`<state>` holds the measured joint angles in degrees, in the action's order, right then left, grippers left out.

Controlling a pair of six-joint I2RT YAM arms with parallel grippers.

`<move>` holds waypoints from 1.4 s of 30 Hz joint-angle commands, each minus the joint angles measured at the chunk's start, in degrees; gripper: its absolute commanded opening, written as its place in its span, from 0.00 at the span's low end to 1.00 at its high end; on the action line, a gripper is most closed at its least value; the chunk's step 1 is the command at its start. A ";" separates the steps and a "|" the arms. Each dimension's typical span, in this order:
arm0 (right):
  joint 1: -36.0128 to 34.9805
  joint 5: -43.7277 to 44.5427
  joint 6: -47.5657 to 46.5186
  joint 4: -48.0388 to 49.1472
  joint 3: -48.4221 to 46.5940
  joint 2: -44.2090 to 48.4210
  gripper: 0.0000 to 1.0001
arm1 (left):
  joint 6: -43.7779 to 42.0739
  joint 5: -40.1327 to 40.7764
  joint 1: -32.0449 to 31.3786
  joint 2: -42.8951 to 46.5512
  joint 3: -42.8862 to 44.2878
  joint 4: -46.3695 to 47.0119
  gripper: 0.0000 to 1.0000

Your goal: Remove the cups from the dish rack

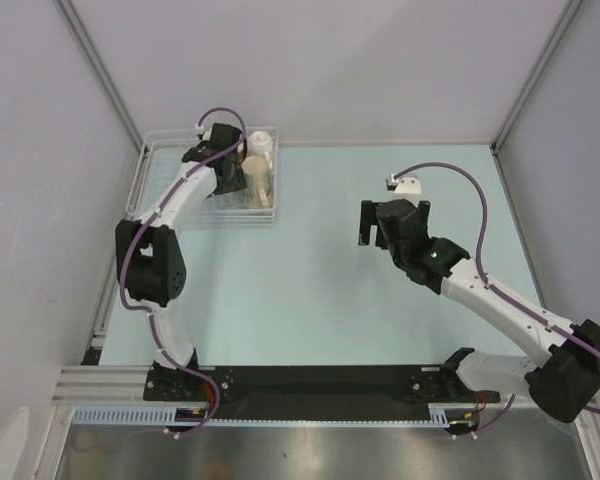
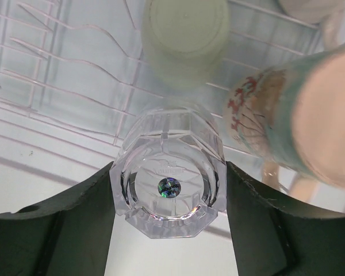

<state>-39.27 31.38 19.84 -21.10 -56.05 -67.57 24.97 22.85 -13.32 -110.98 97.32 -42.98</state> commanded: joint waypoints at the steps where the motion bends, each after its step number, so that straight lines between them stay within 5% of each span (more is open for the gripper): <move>1: -0.90 0.87 1.52 0.37 -2.92 -1.24 1.00 | 0.25 2.64 -1.18 7.88 5.95 -1.75 0.00; 10: -1.52 0.53 2.40 0.79 -6.96 -3.36 1.00 | 0.78 -3.77 -1.18 15.87 8.24 -2.46 0.00; 17: 0.24 -7.20 5.21 4.49 -7.05 -2.57 1.00 | 3.68 -21.51 -1.00 23.25 1.05 5.00 0.00; 23: 3.66 -15.54 8.81 8.17 -6.09 -0.20 1.00 | 11.49 -42.67 -0.92 31.69 -12.48 21.07 0.00; 29: 10.87 -32.58 16.28 18.45 -1.70 3.85 1.00 | 24.93 -57.36 -0.92 38.81 -35.48 48.10 0.00; 36: 15.80 -51.03 29.81 40.68 6.38 5.52 0.98 | 44.53 -67.14 -1.97 41.46 -51.69 80.48 0.00; 42: 16.85 -57.30 45.86 61.94 15.26 3.59 0.94 | 57.02 -68.90 -2.67 40.58 -57.94 102.99 0.00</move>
<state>-23.29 -17.58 51.29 19.99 -45.30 -62.98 69.58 -41.34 -15.35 -72.95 41.06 33.56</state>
